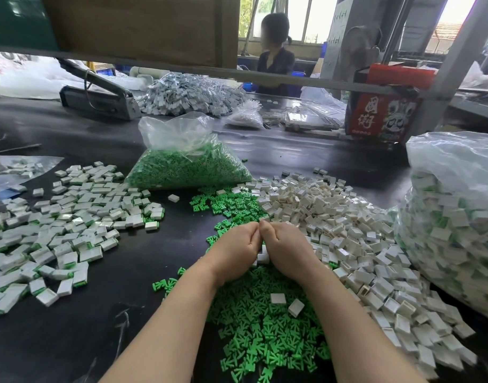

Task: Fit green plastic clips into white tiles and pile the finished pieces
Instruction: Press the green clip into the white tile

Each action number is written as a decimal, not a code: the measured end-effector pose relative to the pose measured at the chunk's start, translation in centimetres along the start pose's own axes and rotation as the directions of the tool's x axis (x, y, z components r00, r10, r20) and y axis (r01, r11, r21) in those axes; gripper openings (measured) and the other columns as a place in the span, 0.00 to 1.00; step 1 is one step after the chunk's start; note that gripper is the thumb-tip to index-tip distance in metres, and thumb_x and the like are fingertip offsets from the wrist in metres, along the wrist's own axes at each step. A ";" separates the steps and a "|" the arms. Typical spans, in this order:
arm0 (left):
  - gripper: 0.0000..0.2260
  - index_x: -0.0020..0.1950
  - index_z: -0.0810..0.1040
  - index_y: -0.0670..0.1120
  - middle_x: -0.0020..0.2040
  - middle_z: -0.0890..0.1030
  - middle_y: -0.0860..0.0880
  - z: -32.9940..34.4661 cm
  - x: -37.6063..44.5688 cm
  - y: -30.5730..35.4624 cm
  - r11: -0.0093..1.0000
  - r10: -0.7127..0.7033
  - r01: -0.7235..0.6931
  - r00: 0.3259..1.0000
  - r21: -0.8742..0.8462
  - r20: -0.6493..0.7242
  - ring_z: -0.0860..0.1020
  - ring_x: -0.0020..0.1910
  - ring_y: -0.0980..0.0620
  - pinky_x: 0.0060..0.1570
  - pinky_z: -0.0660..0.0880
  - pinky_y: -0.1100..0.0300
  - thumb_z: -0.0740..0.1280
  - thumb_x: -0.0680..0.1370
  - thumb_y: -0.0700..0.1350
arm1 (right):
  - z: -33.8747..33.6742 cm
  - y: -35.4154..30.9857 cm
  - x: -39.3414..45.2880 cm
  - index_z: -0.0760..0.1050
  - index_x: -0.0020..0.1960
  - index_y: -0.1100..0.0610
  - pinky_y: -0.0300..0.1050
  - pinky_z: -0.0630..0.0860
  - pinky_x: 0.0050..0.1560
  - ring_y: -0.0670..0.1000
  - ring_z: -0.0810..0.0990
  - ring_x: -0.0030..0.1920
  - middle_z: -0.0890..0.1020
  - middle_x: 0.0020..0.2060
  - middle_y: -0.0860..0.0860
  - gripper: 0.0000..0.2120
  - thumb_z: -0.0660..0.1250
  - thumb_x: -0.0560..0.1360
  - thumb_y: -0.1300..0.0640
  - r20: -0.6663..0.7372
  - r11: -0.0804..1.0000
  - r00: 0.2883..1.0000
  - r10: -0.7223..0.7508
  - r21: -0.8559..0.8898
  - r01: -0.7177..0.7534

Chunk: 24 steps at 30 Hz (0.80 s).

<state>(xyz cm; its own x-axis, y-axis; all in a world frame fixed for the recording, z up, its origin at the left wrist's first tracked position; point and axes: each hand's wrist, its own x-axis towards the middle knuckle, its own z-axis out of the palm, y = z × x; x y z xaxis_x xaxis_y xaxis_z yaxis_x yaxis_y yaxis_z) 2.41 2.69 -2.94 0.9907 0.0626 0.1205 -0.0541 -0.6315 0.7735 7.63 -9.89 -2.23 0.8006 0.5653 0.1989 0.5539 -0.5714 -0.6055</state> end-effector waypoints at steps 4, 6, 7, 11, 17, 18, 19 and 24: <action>0.15 0.55 0.77 0.43 0.50 0.83 0.44 -0.2 0.0 0.2 1.000 -0.009 0.009 1.000 -0.013 0.009 0.80 0.52 0.44 0.55 0.75 0.44 0.54 0.85 0.49 | 0.1 -0.2 -0.1 0.71 0.32 0.54 0.47 0.69 0.37 0.48 0.73 0.34 0.76 0.31 0.49 0.26 0.48 0.84 0.47 -0.006 0.999 1.000 0.001 0.039 -0.001; 0.15 0.53 0.76 0.43 0.48 0.82 0.44 -0.4 0.1 0.1 1.000 -0.011 0.010 1.000 0.017 0.003 0.79 0.50 0.44 0.54 0.74 0.43 0.54 0.85 0.49 | 0.2 -0.3 -0.1 0.66 0.29 0.51 0.45 0.64 0.34 0.45 0.70 0.32 0.72 0.29 0.47 0.26 0.47 0.84 0.45 -0.019 0.997 0.999 0.032 0.076 -0.030; 0.15 0.51 0.76 0.43 0.47 0.82 0.44 -0.5 0.0 0.1 1.000 -0.009 0.009 1.000 0.023 -0.003 0.79 0.49 0.44 0.53 0.74 0.42 0.54 0.85 0.49 | 0.3 -0.3 0.0 0.65 0.29 0.51 0.46 0.63 0.34 0.46 0.69 0.31 0.72 0.28 0.47 0.27 0.46 0.84 0.45 -0.026 0.994 0.998 0.049 0.097 -0.047; 0.19 0.47 0.76 0.42 0.46 0.81 0.43 -0.7 -0.3 0.3 0.996 -0.013 0.009 0.999 -0.084 -0.051 0.77 0.48 0.43 0.54 0.73 0.43 0.51 0.82 0.52 | 0.7 -0.3 0.1 0.74 0.36 0.54 0.47 0.71 0.42 0.51 0.77 0.40 0.79 0.36 0.51 0.28 0.45 0.84 0.44 -0.031 0.992 0.997 0.072 0.108 -0.068; 0.17 0.39 0.73 0.48 0.34 0.76 0.57 -0.8 -0.1 0.4 0.946 -0.061 0.027 0.994 -0.322 -0.096 0.73 0.34 0.61 0.39 0.69 0.66 0.53 0.85 0.43 | 0.9 -0.3 0.2 0.76 0.41 0.46 0.47 0.73 0.47 0.51 0.79 0.45 0.82 0.43 0.50 0.22 0.47 0.84 0.48 -0.101 0.984 0.994 0.039 0.176 -0.021; 0.17 0.40 0.74 0.49 0.33 0.78 0.58 -0.8 -0.2 0.5 0.931 -0.068 0.035 0.994 -0.363 -0.079 0.74 0.34 0.64 0.39 0.69 0.69 0.54 0.85 0.42 | 0.9 -0.3 0.3 0.76 0.41 0.49 0.48 0.74 0.46 0.51 0.79 0.44 0.82 0.41 0.50 0.23 0.47 0.84 0.47 -0.107 0.985 0.993 0.044 0.172 -0.025; 0.16 0.41 0.75 0.48 0.35 0.78 0.58 -0.8 -0.2 0.5 0.918 -0.077 0.048 0.995 -0.394 -0.059 0.75 0.37 0.61 0.42 0.70 0.68 0.54 0.85 0.42 | 0.9 -0.2 0.3 0.75 0.41 0.50 0.47 0.73 0.44 0.51 0.78 0.42 0.81 0.40 0.50 0.22 0.47 0.84 0.47 -0.110 0.986 0.993 0.050 0.163 -0.032; 0.11 0.43 0.73 0.43 0.36 0.73 0.49 -0.8 0.0 0.6 0.895 -0.102 0.083 0.995 -0.439 -0.020 0.70 0.39 0.50 0.45 0.67 0.51 0.59 0.84 0.44 | 0.7 -0.1 0.3 0.69 0.39 0.49 0.48 0.71 0.41 0.47 0.76 0.39 0.78 0.36 0.47 0.19 0.48 0.84 0.46 -0.117 0.984 0.991 0.069 0.174 -0.048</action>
<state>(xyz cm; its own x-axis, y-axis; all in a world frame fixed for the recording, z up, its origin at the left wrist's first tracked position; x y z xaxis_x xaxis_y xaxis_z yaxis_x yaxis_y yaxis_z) 2.28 2.90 -2.02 0.9884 0.1424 0.0530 -0.0204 -0.2208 0.9751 7.61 -9.25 -2.62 0.8582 0.4507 0.2456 0.4665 -0.4854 -0.7395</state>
